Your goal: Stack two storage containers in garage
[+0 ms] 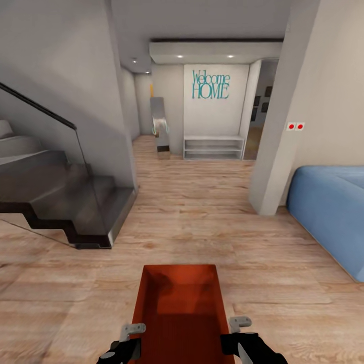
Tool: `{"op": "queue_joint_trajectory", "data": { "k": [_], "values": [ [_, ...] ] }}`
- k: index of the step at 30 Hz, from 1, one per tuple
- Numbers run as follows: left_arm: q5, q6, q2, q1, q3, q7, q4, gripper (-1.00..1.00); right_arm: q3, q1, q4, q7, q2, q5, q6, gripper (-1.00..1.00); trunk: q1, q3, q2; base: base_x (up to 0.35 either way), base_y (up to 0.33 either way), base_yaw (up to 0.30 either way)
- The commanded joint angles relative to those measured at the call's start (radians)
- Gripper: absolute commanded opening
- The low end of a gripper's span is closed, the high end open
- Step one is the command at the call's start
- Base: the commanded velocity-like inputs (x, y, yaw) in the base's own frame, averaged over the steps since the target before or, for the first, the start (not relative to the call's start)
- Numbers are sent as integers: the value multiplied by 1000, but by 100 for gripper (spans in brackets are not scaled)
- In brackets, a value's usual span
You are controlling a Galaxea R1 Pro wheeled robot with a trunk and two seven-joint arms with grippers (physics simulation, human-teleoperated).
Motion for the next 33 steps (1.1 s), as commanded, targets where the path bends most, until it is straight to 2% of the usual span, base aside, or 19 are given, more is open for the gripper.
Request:
{"op": "queue_joint_trajectory", "data": {
  "k": [1,33],
  "values": [
    [-5,6,4,-1,-4,-24,5,-100,31,0,-5,7,-33,-21,7,-100,1,-1,0,325,82,0],
    [-6,6,4,-1,-4,-24,5,-100,31,0,-5,8,-33,-22,7,-100,1,-1,0,333,77,0]
  ]
}}
